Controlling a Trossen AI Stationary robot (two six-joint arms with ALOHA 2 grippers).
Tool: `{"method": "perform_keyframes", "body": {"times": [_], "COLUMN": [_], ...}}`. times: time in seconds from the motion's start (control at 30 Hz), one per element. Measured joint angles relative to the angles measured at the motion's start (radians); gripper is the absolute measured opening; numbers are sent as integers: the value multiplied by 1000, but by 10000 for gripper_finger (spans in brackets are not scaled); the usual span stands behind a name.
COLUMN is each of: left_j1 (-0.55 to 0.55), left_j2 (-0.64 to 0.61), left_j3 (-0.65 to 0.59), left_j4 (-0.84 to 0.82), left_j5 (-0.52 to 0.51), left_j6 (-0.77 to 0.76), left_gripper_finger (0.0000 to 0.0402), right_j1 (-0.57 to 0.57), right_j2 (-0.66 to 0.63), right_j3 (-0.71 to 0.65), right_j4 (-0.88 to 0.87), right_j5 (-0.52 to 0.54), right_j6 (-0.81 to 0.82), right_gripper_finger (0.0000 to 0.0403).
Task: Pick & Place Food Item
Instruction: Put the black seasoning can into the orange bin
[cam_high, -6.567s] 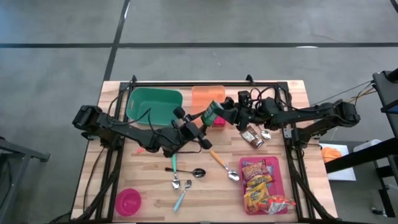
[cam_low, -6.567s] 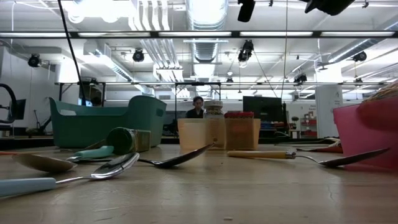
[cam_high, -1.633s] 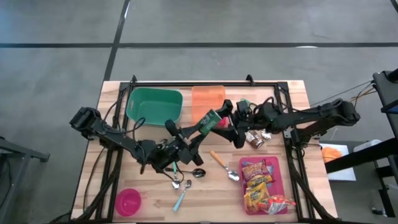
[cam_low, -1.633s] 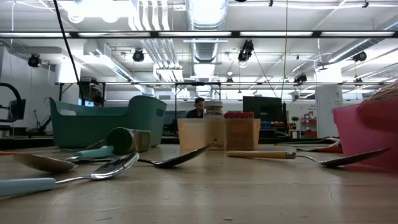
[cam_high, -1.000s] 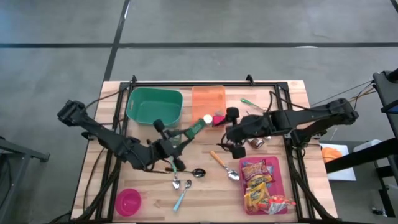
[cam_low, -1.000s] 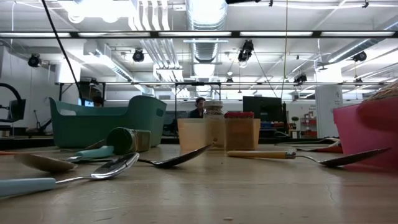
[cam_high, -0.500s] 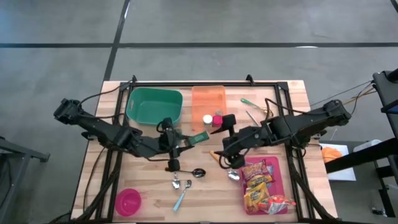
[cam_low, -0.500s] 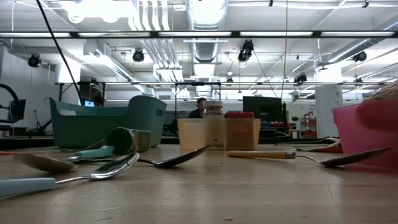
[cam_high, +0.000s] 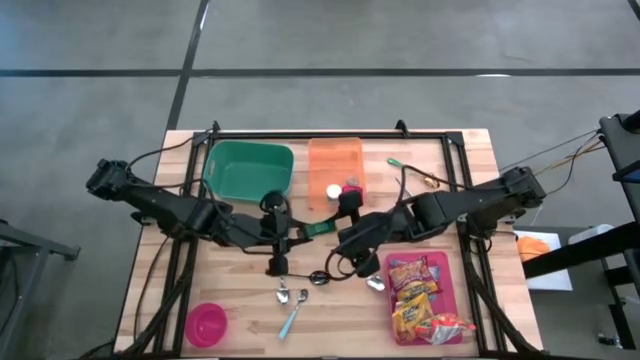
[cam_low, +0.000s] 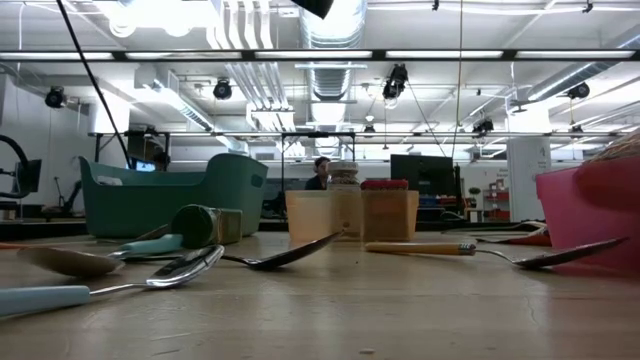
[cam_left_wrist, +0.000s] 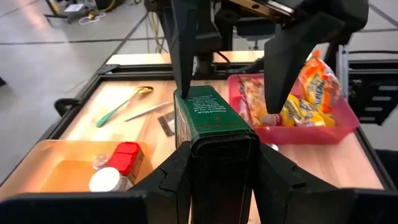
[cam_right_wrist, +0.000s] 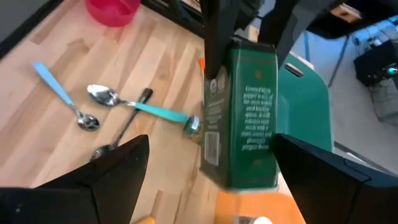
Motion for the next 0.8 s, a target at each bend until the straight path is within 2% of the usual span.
{"method": "perform_keyframes", "body": {"times": [0.2,0.33,0.5,0.73,0.8], "left_j1": [0,0,0,0,0], "left_j2": [0,1,9,9,10], "left_j3": [0,0,0,0,0], "left_j4": [4,-2,-2,4,13], "left_j5": [60,81,98,90,86], "left_j6": [7,13,34,62,65], "left_gripper_finger": [118,118,118,118,120], "right_j1": [-24,-34,-38,-38,-39], "right_j2": [45,66,74,72,70], "right_j3": [33,42,44,43,43], "right_j4": [-19,-24,-26,-27,-28], "right_j5": [-17,-22,-26,-48,-67], "right_j6": [5,6,3,18,26], "right_gripper_finger": [336,315,255,133,125]}}
